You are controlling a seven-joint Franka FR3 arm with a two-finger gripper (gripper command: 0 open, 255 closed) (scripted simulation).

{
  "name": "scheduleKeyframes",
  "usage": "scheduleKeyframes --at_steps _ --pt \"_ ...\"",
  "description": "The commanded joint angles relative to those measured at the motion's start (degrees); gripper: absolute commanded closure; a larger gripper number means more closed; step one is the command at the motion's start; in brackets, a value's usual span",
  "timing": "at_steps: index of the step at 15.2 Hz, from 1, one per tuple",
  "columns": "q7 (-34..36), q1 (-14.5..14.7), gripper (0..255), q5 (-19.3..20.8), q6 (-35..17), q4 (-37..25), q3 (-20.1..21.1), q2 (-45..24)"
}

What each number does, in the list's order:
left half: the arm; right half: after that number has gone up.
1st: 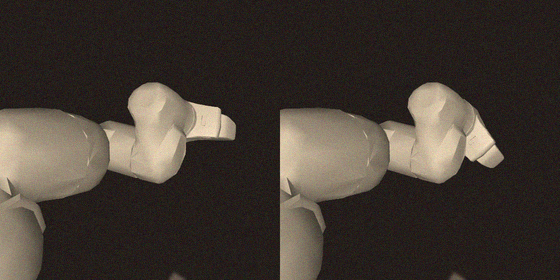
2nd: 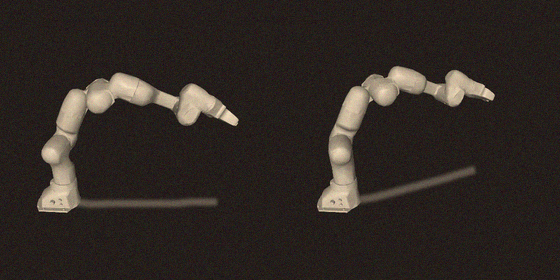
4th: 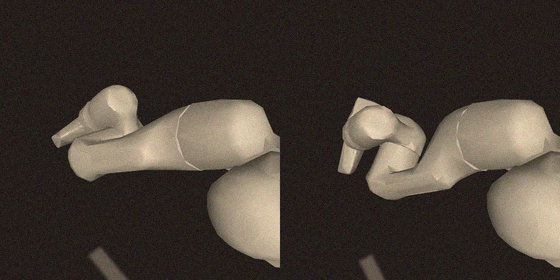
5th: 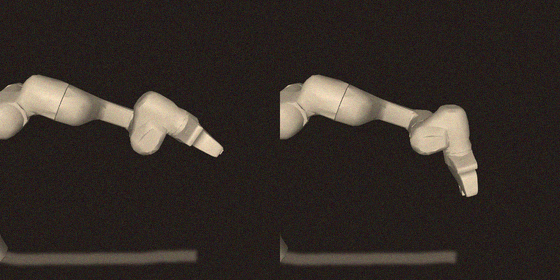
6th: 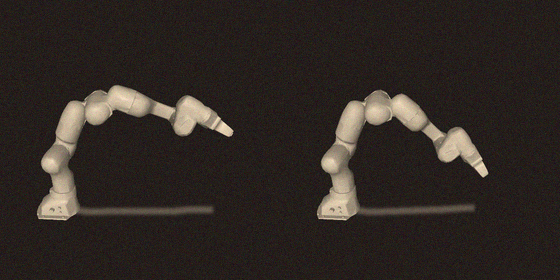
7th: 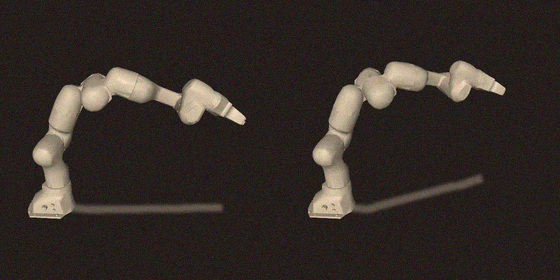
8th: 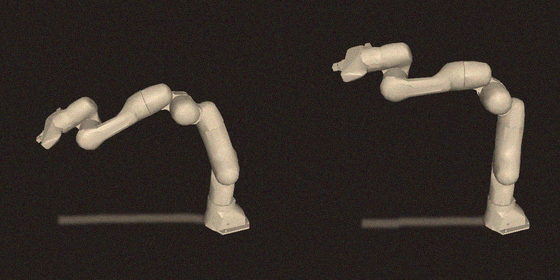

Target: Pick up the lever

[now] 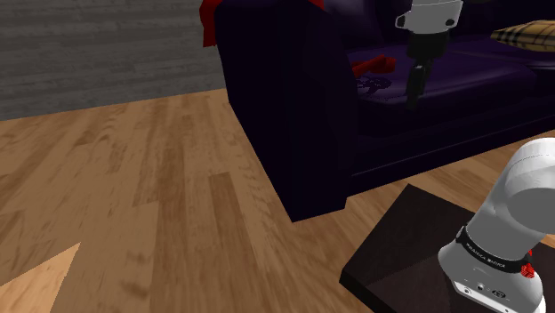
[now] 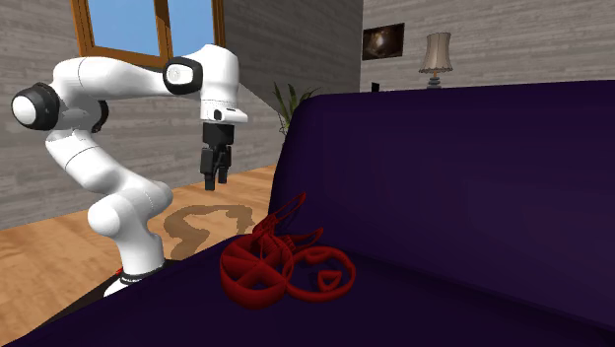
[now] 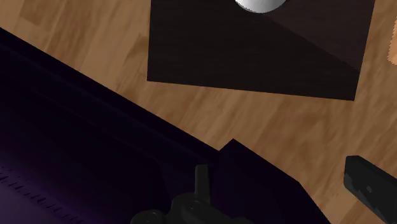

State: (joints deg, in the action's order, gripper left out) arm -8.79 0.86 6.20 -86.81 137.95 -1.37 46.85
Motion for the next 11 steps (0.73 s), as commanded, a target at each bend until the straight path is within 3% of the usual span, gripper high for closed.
scheduleKeyframes --at_steps 1,11 --pt "0.0 0.0 0 0.0 0.0 0.0 0.0 0.0" --pt "-35.8 5.4 0 11.3 -8.0 -5.9 -18.0 -4.7"
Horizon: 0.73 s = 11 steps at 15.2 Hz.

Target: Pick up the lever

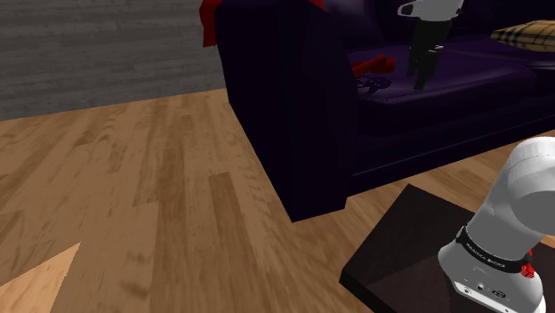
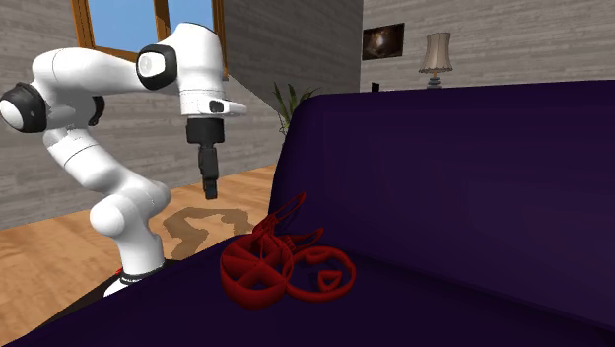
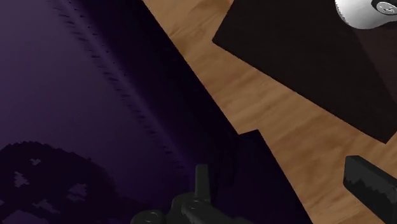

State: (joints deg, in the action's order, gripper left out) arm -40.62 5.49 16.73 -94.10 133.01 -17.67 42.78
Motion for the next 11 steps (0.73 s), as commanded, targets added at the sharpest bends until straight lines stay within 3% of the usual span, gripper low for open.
scheduleKeyframes --at_steps 1,6,11 --pt "-7.6 1.6 0 1.3 -1.6 -2.2 -3.5 -1.8" --pt "-25.5 7.1 0 1.6 -5.8 -9.9 -12.7 -8.9" --pt "-44.3 14.4 0 -2.7 -8.5 -20.2 -22.6 -18.3"
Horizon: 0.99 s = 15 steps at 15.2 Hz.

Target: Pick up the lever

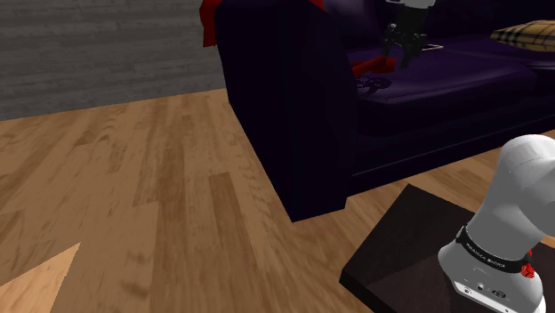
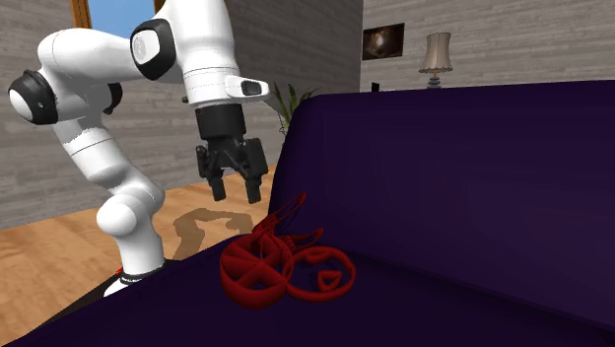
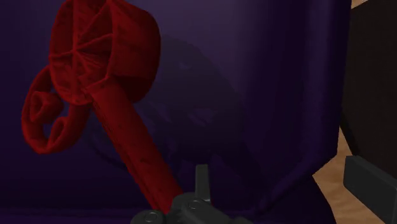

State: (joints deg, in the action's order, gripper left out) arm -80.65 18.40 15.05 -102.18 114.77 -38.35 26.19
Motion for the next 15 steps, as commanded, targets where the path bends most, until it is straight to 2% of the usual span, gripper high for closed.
scheduleKeyframes --at_steps 1,4,6,15 --pt "-8.3 3.1 0 -2.6 -0.8 -4.2 -4.1 -3.9" --pt "-21.0 8.2 0 -9.1 -0.8 -11.9 -11.4 -11.7" --pt "-30.1 10.9 0 -15.5 0.0 -17.4 -16.6 -18.1" --pt "-29.9 10.2 0 -14.5 -5.9 -10.6 -15.9 -16.9"
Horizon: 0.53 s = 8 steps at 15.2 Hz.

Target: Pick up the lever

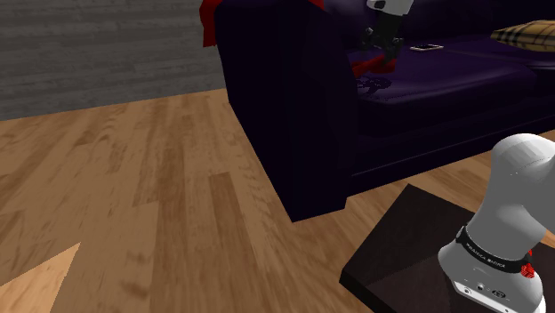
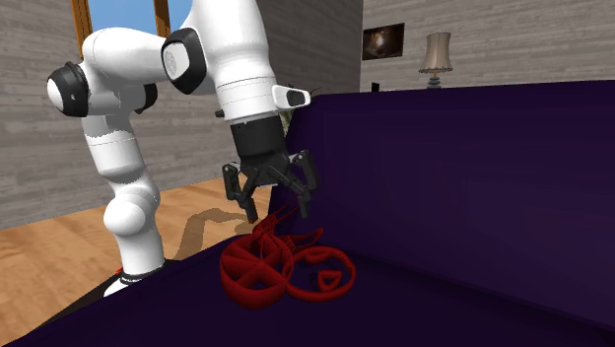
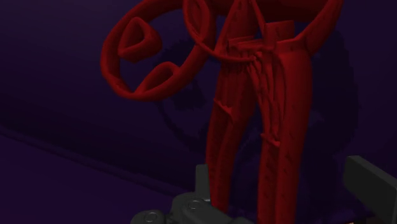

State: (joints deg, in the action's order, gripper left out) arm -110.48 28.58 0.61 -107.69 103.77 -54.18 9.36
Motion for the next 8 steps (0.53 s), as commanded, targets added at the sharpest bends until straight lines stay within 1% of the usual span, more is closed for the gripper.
scheduleKeyframes --at_steps 1,2,8 --pt "0.0 0.0 0 0.0 -0.4 0.4 0.0 0.0" --pt "-0.2 0.0 255 -0.2 -0.4 0.2 -0.1 -0.2" --pt "-0.1 0.0 255 -0.1 -0.3 0.2 -0.1 -0.2"
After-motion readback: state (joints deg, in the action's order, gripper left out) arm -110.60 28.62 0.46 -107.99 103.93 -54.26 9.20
